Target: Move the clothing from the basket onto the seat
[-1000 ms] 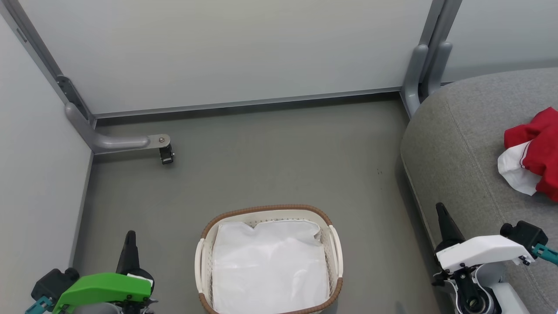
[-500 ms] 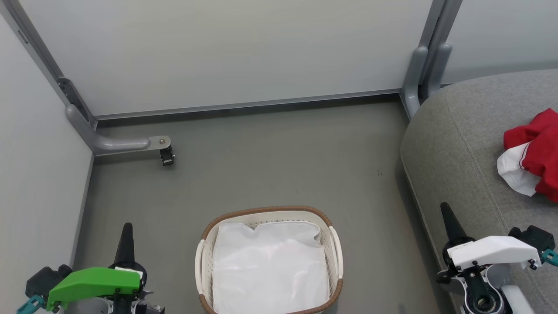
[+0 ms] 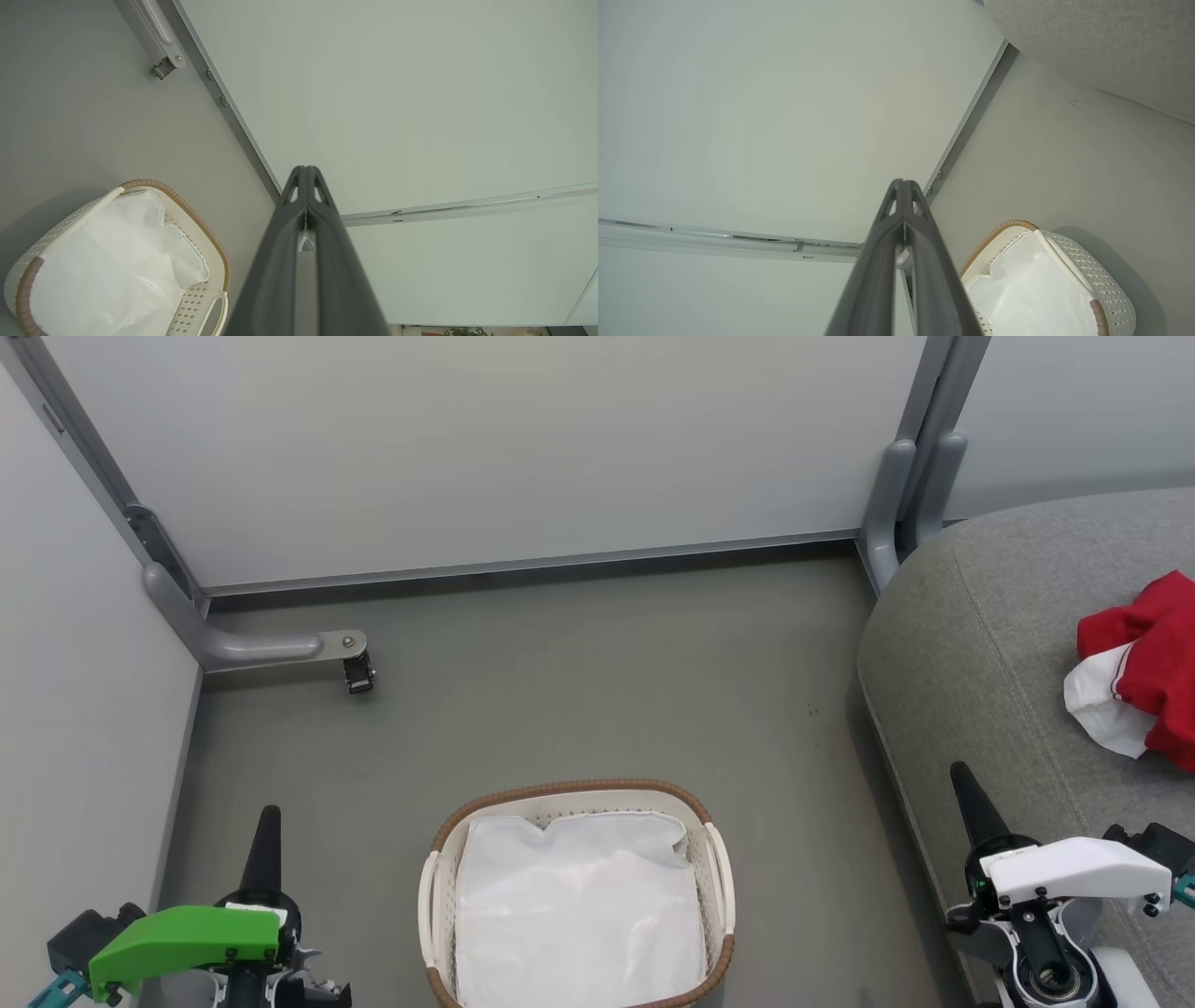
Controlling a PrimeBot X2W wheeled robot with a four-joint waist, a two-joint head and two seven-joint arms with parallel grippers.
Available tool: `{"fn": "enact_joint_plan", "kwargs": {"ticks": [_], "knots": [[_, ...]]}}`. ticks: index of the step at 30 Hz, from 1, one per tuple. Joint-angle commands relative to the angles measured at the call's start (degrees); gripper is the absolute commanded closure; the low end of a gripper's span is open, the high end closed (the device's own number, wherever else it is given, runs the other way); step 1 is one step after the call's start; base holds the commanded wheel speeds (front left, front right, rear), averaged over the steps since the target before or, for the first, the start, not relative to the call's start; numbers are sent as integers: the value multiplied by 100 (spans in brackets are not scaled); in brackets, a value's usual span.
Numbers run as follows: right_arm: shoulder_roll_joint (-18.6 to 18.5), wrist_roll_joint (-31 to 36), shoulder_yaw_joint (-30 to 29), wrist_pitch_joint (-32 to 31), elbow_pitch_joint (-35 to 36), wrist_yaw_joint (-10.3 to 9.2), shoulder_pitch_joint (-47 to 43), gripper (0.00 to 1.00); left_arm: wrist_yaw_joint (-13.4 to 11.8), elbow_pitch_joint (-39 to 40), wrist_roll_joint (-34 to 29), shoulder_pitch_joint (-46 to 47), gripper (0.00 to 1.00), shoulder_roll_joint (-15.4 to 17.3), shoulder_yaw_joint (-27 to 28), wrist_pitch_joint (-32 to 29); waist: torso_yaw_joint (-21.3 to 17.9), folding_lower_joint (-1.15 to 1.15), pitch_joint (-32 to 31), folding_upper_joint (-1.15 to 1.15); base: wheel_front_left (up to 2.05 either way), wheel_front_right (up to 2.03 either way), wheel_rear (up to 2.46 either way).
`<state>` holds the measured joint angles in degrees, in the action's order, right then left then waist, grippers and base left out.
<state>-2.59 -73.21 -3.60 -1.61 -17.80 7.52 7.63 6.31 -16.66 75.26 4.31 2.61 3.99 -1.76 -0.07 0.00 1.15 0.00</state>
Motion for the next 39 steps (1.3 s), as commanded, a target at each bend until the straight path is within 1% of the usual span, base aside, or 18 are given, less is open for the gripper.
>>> {"fn": "enact_joint_plan", "kwargs": {"ticks": [1,39], "knots": [[-32,-144,-42,-52,80,-4,-49,100,36,77,142,155,100,34,47,-31,0,0,-3,0,0,0,0],[-45,-1814,-291,-482,379,-5,-162,100,125,266,1623,231,100,43,258,-468,6,0,-89,0,0,0,0]]}}
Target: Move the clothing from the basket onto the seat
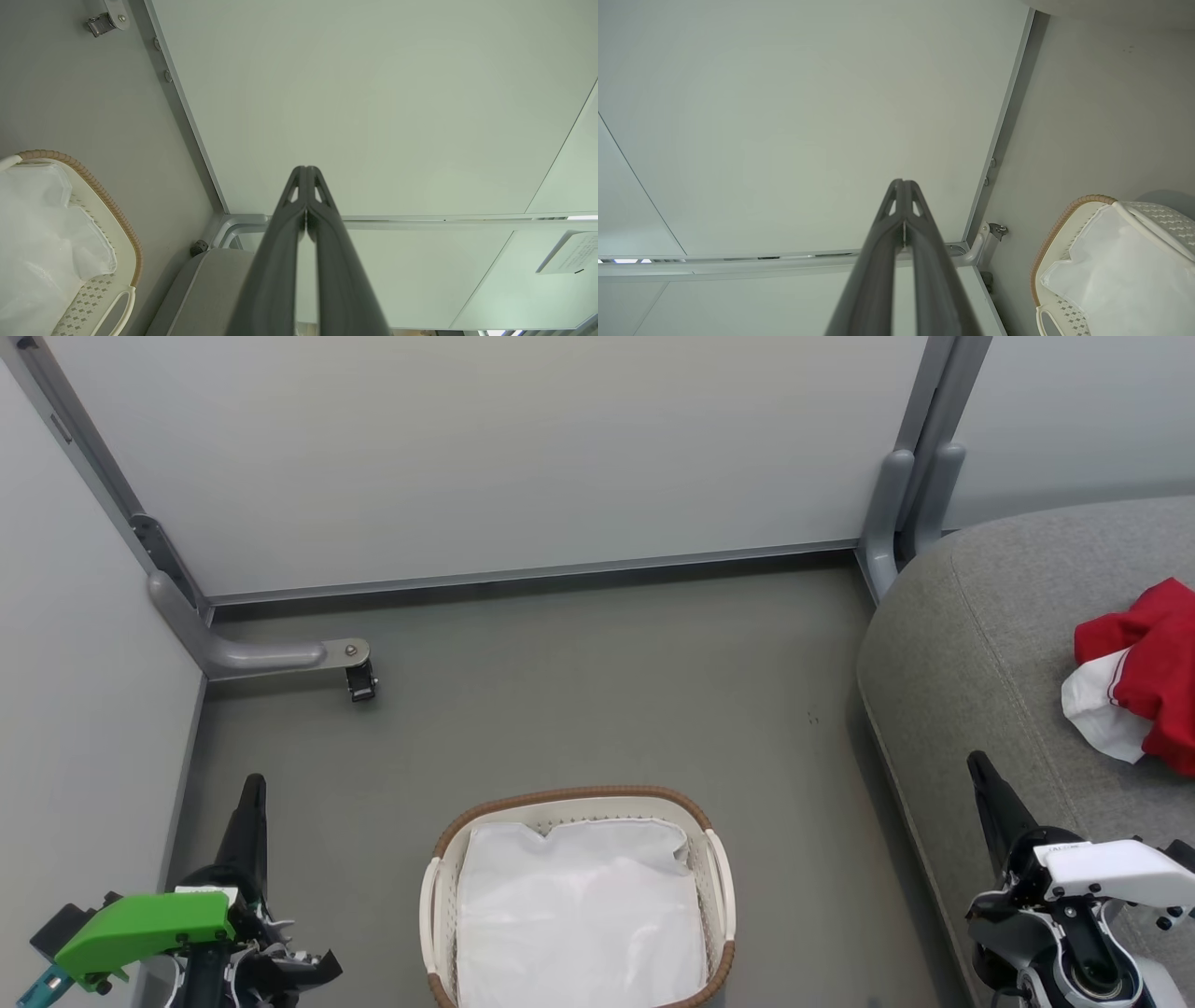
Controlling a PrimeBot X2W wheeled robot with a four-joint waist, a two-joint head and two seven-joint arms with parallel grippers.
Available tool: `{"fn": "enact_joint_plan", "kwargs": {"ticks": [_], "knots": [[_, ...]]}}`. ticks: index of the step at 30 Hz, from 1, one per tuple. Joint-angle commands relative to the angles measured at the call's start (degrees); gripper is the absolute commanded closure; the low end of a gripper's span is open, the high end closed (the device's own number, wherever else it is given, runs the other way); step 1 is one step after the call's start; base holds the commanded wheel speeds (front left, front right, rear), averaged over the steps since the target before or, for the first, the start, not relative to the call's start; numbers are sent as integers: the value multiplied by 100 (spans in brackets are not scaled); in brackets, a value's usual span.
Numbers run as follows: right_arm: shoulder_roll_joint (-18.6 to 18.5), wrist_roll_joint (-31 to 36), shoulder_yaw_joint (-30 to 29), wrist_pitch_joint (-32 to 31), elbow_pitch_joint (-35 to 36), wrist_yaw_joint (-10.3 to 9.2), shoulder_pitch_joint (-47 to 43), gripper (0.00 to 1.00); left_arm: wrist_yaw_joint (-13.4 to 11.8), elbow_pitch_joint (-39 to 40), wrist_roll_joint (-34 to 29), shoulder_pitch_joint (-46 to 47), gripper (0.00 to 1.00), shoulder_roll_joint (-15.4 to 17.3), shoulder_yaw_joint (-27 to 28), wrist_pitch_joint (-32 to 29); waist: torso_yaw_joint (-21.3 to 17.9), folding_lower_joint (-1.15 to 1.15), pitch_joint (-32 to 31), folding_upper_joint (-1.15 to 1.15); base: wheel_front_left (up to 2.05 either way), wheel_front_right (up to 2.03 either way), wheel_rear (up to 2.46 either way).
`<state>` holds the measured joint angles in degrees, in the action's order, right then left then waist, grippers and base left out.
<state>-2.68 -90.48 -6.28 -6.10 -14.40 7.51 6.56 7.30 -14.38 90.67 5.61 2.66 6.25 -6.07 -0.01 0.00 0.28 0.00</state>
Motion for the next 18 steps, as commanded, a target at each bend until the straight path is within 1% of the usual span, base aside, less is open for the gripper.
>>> {"fn": "enact_joint_plan", "kwargs": {"ticks": [1,4,18], "knots": [[-36,-126,-29,-47,45,-4,-58,100,29,39,127,100,100,37,38,-44,0,0,-4,0,0,0,0],[-37,-228,-44,-62,66,-4,-69,100,35,51,202,98,100,38,48,-71,1,0,-10,0,0,0,0],[-36,-203,-40,-59,58,-4,-68,100,34,43,183,91,100,38,43,-67,1,0,-10,0,0,0,0]]}}
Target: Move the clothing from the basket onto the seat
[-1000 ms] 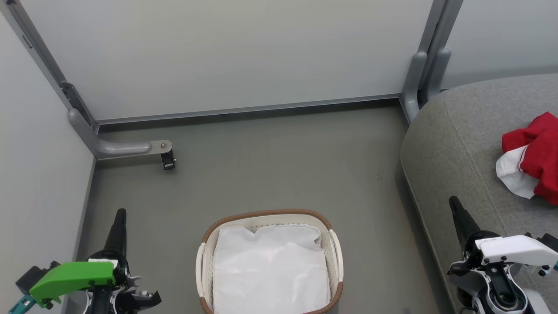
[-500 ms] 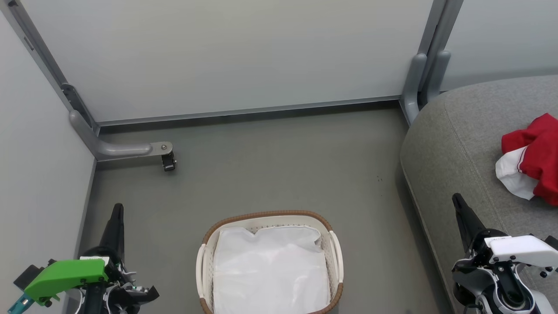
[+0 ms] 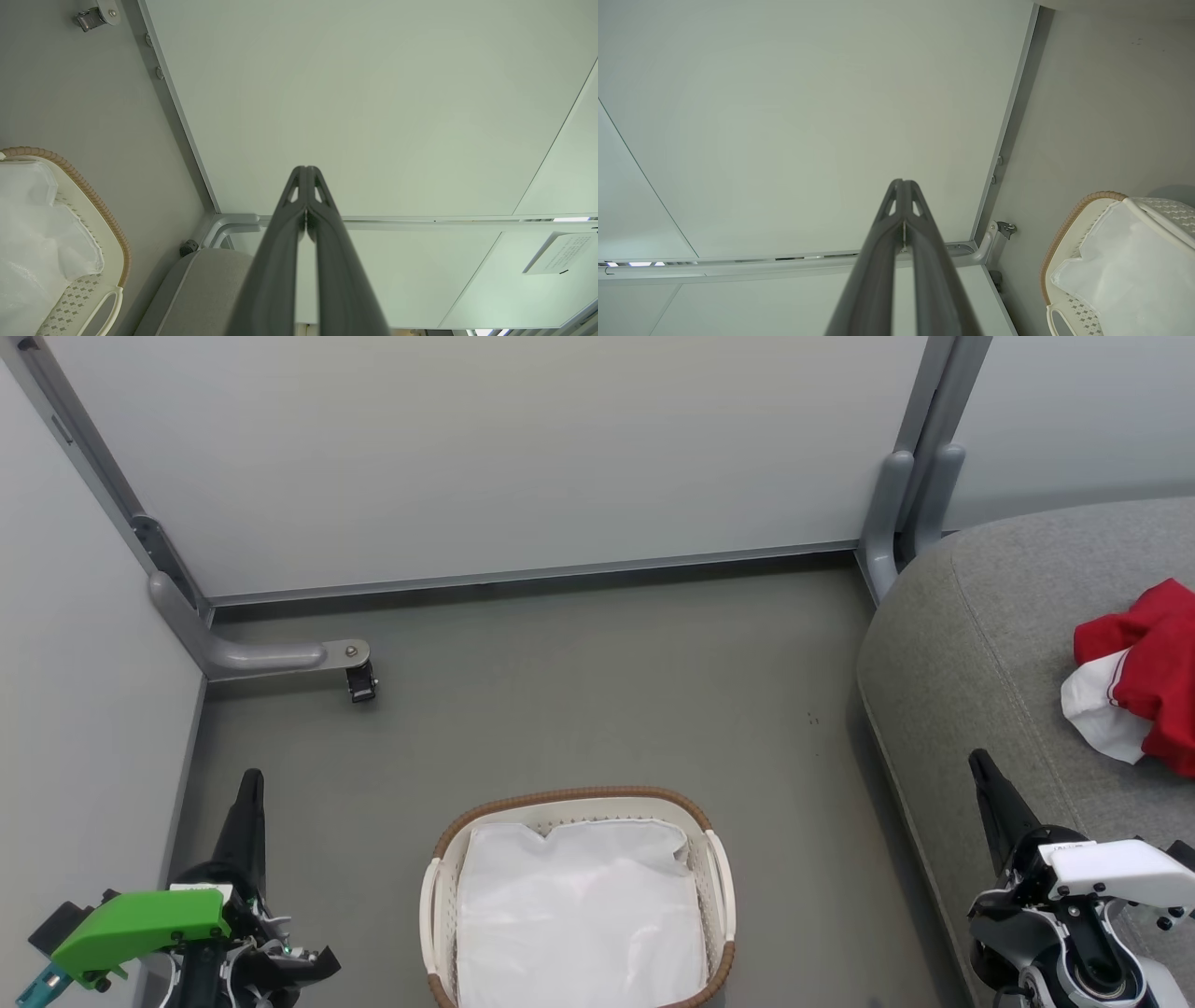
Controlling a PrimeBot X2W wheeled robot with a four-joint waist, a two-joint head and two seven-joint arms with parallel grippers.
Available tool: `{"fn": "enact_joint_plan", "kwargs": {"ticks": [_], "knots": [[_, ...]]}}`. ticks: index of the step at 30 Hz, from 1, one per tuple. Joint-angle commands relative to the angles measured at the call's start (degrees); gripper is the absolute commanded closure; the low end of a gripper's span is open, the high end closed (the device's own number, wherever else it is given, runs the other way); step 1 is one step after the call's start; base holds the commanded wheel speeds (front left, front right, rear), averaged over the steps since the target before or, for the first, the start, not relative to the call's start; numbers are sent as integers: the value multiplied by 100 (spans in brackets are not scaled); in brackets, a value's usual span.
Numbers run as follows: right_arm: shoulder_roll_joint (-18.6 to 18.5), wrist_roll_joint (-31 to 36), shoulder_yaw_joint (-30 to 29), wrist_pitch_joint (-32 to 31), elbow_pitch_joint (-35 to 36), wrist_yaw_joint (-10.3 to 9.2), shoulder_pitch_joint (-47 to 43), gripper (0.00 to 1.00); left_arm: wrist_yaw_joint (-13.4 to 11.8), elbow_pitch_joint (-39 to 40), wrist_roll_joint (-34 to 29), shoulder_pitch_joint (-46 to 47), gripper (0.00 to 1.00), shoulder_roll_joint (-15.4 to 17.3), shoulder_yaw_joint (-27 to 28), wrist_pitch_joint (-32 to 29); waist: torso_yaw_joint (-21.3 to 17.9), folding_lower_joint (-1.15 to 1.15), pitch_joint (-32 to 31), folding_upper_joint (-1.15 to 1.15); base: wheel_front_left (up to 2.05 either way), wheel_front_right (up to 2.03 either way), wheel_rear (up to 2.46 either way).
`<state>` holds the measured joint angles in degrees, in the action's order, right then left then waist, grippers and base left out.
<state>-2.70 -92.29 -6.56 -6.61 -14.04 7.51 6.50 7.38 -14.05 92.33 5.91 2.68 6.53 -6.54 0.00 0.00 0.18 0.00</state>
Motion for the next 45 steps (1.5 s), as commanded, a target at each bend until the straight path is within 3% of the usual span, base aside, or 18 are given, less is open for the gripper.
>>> {"fn": "enact_joint_plan", "kwargs": {"ticks": [1,45], "knots": [[-34,-22,-11,-8,22,-4,-62,100,26,10,17,62,100,37,14,-20,0,0,0,0,0,0,0],[-34,-23,-10,-7,21,-4,-62,100,26,10,18,61,100,38,13,-19,0,0,0,0,0,0,0]]}}
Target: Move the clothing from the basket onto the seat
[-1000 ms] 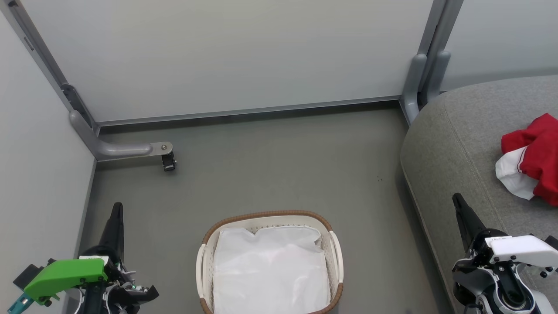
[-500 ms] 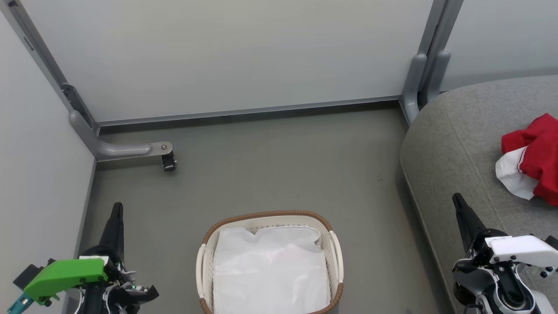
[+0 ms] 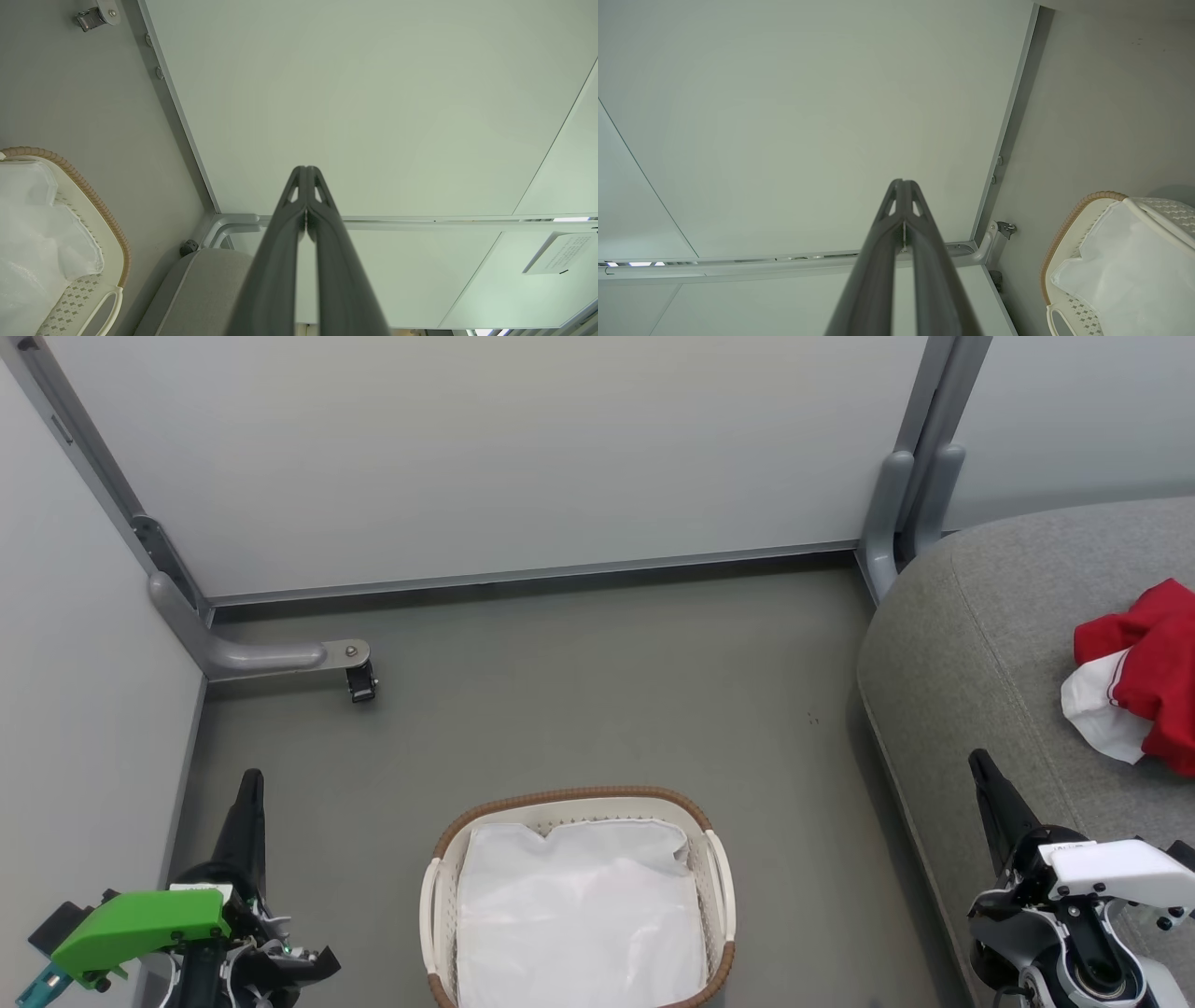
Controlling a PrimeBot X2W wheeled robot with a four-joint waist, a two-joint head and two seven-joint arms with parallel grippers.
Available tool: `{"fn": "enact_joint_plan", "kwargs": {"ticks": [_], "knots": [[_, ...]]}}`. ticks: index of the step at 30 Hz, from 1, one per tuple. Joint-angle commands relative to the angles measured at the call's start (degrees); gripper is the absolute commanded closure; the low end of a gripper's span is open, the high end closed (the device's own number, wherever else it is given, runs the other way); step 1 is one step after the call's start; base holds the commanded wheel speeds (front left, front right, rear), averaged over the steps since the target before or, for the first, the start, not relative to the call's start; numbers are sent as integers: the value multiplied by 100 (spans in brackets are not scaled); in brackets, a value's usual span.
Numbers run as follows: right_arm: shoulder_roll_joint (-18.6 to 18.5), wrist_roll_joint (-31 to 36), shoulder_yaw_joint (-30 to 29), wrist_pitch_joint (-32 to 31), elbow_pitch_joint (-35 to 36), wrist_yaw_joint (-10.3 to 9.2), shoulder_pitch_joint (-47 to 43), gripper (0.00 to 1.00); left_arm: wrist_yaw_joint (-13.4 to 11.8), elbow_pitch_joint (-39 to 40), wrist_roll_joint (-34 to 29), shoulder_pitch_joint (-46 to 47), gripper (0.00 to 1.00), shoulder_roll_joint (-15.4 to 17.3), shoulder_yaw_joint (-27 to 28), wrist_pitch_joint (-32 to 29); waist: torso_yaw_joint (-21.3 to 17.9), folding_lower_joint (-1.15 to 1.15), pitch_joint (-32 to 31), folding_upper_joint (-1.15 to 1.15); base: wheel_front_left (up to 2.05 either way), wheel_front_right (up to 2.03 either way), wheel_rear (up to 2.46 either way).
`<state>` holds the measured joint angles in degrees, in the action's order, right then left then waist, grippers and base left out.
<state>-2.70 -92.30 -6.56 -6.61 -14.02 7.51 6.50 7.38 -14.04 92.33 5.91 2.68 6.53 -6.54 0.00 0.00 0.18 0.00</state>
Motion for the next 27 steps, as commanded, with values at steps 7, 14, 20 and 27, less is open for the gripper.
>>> {"fn": "enact_joint_plan", "kwargs": {"ticks": [7,14,20,27], "knots": [[-34,-22,-10,-7,20,-4,-62,100,26,10,18,60,100,38,13,-19,0,0,0,0,0,0,0],[-34,-22,-9,-7,19,-4,-62,100,27,10,18,60,100,38,12,-18,0,0,0,0,0,0,0],[-34,-22,-9,-6,19,-4,-62,100,27,10,18,60,100,38,12,-18,0,0,0,0,0,0,0],[-34,-22,-9,-6,19,-4,-62,100,27,10,18,60,100,38,12,-18,0,0,0,0,0,0,0]]}}
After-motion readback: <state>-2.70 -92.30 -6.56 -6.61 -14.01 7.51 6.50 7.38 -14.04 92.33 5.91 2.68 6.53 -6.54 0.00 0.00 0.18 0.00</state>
